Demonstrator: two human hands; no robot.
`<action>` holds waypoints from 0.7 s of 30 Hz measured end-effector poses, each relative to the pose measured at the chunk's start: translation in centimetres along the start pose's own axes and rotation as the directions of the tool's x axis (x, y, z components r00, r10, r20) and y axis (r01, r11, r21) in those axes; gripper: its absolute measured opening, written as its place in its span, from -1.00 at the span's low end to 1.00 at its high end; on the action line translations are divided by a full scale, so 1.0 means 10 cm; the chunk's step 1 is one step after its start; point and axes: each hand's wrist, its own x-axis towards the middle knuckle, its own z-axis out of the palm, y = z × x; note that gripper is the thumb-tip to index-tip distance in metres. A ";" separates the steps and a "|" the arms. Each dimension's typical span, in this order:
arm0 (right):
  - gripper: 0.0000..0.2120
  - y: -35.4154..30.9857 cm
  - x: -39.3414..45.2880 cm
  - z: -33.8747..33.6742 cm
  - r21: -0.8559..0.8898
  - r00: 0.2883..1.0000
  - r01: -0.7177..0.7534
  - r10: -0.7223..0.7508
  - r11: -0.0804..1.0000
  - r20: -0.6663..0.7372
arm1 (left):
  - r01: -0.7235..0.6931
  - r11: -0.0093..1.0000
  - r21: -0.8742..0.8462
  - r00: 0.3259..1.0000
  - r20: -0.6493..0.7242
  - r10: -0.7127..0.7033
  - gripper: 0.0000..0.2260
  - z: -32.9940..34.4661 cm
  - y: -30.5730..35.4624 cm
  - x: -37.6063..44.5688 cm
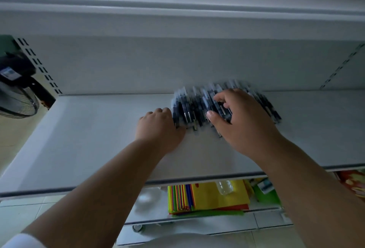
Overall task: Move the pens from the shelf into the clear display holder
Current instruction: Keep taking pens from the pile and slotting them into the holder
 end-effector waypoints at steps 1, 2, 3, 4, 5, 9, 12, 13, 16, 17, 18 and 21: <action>-0.65 0.00 0.00 0.00 0.000 1.000 0.002 -0.002 1.000 -0.001 | 0.003 1.000 0.016 1.000 -0.005 -0.003 -0.65 -0.01 0.02 0.03; -0.65 0.00 0.00 0.01 -0.003 1.000 0.004 -0.004 1.000 -0.001 | 0.012 1.000 0.029 1.000 -0.001 -0.012 -0.69 -0.01 0.04 0.06; -0.65 0.00 0.01 0.01 -0.006 1.000 0.005 -0.005 1.000 0.000 | 0.022 0.999 0.046 1.000 0.012 -0.023 -0.71 -0.02 0.04 0.09; -0.64 0.00 0.01 0.01 -0.008 1.000 0.005 -0.005 1.000 0.001 | 0.032 0.997 0.066 0.999 0.029 -0.034 -0.71 -0.03 0.04 0.11; -0.64 0.01 0.01 0.01 -0.009 1.000 0.003 -0.003 1.000 0.000 | 0.038 0.995 0.089 0.998 0.050 -0.043 -0.71 -0.04 0.04 0.13; -0.65 0.04 0.01 0.00 -0.019 1.000 -0.007 0.006 1.000 -0.023 | 0.020 0.995 0.100 0.992 0.126 -0.032 -0.78 -0.11 0.03 0.14; -0.65 0.09 0.00 -0.03 -0.021 0.999 -0.021 0.021 1.000 -0.038 | 0.067 0.997 0.026 0.988 0.141 -0.070 -0.81 -0.17 -0.05 0.07; -0.65 0.12 -0.01 -0.03 -0.020 0.999 -0.031 0.030 0.999 -0.043 | 0.086 0.996 -0.016 0.988 0.131 -0.083 -0.82 -0.19 -0.08 0.03; -0.68 0.20 -0.01 -0.01 -0.003 0.995 -0.089 0.089 0.996 -0.034 | 0.152 0.948 -0.279 0.988 0.065 -0.140 -0.83 -0.21 -0.15 -0.17; -0.70 0.22 -0.01 0.02 0.000 0.994 -0.107 0.107 0.994 -0.024 | 0.163 0.895 -0.416 0.987 0.051 -0.155 -0.83 -0.20 -0.16 -0.25; -0.72 0.25 -0.01 0.05 0.003 0.993 -0.120 0.120 0.993 -0.011 | 0.158 0.822 -0.548 0.986 0.043 -0.161 -0.82 -0.19 -0.15 -0.31; -0.78 0.30 -0.02 0.19 -0.004 0.986 -0.150 0.150 0.989 0.072 | 0.092 0.661 -0.745 0.994 0.028 -0.107 -0.79 -0.18 -0.10 -0.48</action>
